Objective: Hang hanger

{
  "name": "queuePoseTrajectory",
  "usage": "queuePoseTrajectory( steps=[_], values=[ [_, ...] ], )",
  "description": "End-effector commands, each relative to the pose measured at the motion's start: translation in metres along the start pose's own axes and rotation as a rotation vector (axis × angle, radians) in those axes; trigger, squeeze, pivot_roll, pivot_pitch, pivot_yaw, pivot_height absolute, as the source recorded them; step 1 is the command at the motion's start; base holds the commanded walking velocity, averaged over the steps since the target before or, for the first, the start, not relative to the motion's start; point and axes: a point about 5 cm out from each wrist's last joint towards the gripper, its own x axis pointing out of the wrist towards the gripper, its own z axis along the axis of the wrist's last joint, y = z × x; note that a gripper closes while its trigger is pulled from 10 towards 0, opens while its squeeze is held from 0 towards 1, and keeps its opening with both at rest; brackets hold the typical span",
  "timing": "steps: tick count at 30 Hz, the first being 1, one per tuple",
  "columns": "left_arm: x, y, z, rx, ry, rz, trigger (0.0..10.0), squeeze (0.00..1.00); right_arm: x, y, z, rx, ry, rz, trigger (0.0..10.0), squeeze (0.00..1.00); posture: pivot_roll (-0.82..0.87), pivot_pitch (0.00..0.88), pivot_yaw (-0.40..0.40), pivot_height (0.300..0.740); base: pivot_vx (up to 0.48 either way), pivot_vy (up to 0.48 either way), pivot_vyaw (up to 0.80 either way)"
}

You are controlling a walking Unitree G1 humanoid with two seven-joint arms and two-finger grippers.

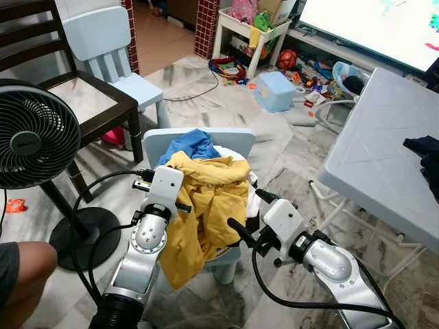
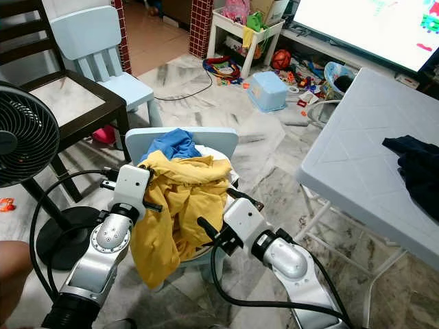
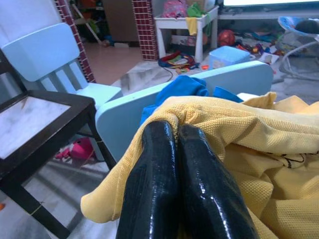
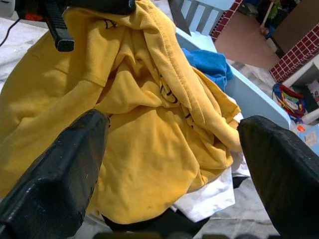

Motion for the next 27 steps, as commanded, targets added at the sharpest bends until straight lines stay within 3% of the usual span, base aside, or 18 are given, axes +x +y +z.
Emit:
queuePoseTrajectory(
  steps=[1,2,3,4,5,6,7,8,14,23,24,25,27],
  values=[
    [-0.001,-0.003,-0.004,-0.014,0.019,-0.003,0.0,0.00,-0.002,-0.003,-0.002,-0.011,0.009,-0.002,10.0,0.00,-0.03,0.093,-0.191,0.740,0.000,0.000,0.00],
    [-0.002,-0.004,-0.012,-0.044,0.073,-0.007,0.0,0.00,-0.002,-0.002,-0.002,-0.012,0.009,0.000,10.0,0.00,-0.03,0.093,-0.192,0.740,0.000,0.000,0.00],
    [-0.003,-0.006,-0.019,-0.066,0.120,-0.018,2.4,0.00,-0.002,-0.002,-0.002,-0.013,0.009,0.001,10.0,0.00,-0.03,0.093,-0.192,0.740,0.000,0.000,0.00],
    [-0.004,-0.007,-0.025,-0.091,0.161,-0.017,8.2,0.00,-0.002,-0.002,-0.002,-0.013,0.010,0.002,10.0,0.00,-0.03,0.094,-0.193,0.740,0.000,0.000,0.00],
    [-0.007,-0.007,-0.033,-0.137,0.195,-0.006,10.0,0.12,-0.002,-0.002,-0.002,-0.013,0.011,0.005,10.0,0.00,-0.03,0.094,-0.194,0.740,0.000,0.000,0.00],
    [-0.007,-0.007,-0.033,-0.137,0.195,-0.006,10.0,0.12,-0.002,-0.002,-0.002,-0.013,0.011,0.005,10.0,0.00,-0.03,0.094,-0.194,0.740,0.000,0.000,0.00],
    [-0.008,-0.007,-0.035,-0.136,0.201,-0.008,10.0,0.49,-0.003,-0.002,-0.002,-0.014,0.011,0.006,10.0,0.00,-0.03,0.095,-0.195,0.740,0.000,0.000,0.00],
    [-0.009,-0.008,-0.037,-0.151,0.219,-0.007,10.0,1.00,-0.003,-0.002,-0.003,-0.014,0.012,0.007,10.0,0.00,-0.03,0.095,-0.197,0.740,0.000,0.000,0.00],
    [-0.011,-0.008,-0.034,-0.119,0.246,-0.008,10.0,1.00,-0.004,-0.002,-0.003,-0.016,0.011,0.010,10.0,0.00,-0.03,0.097,-0.199,0.740,0.000,0.000,0.00],
    [-0.015,-0.004,-0.019,-0.149,0.263,-0.020,10.0,1.00,-0.004,0.000,-0.003,-0.014,0.013,0.017,10.0,0.00,-0.02,0.107,-0.202,0.740,0.000,0.000,0.00],
    [-0.014,-0.003,-0.016,-0.152,0.267,-0.021,10.0,0.67,-0.003,0.001,-0.002,-0.014,0.011,0.019,10.0,0.00,-0.02,0.109,-0.202,0.740,0.000,0.000,0.00],
    [-0.013,-0.002,-0.012,-0.162,0.263,-0.023,10.0,0.00,-0.003,0.001,-0.002,-0.015,0.010,0.020,10.0,0.00,-0.03,0.110,-0.202,0.740,0.000,0.000,0.00],
    [-0.012,-0.003,-0.006,-0.172,0.254,-0.030,10.0,0.00,-0.004,0.001,-0.002,-0.015,0.011,0.020,10.0,0.00,-0.02,0.112,-0.201,0.740,0.000,0.000,0.00]
  ],
)
